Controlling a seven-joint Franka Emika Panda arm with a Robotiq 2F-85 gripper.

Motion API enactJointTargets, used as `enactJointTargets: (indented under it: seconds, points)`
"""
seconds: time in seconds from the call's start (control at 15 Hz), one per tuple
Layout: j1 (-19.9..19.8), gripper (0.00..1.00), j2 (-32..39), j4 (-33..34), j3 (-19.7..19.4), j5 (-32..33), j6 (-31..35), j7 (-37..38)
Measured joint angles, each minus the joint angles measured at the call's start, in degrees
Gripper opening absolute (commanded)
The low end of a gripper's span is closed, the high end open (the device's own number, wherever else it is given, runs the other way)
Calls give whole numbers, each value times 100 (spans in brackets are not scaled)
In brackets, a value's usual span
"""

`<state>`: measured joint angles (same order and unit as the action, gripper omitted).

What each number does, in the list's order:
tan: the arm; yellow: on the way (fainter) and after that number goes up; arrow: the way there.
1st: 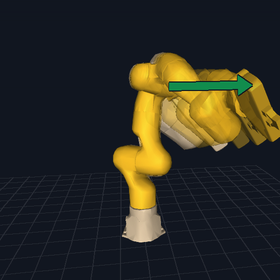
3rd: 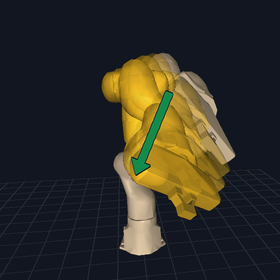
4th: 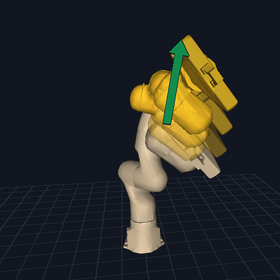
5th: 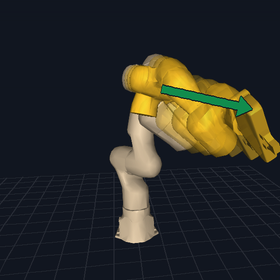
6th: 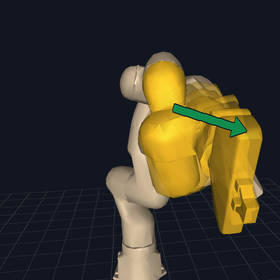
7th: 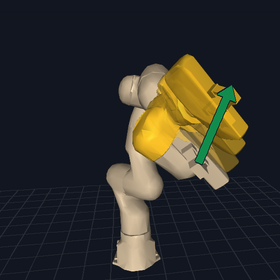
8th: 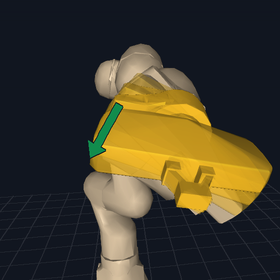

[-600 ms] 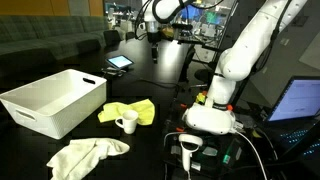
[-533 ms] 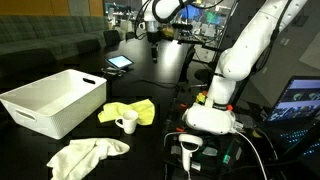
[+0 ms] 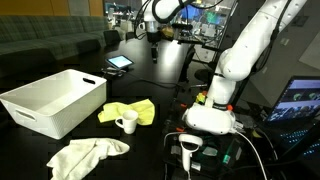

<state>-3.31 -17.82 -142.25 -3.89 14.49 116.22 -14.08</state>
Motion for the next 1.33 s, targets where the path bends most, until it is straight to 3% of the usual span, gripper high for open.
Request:
enactJointTargets:
  seconds: [0.27, 0.73, 1.33]
  points:
    - [37, 100, 495, -54, 58, 0, 283, 171]
    - [128, 100, 2284, -45, 128, -42, 1945, 322]
    - [131, 100, 3796, 82, 348, -491, 3277, 416]
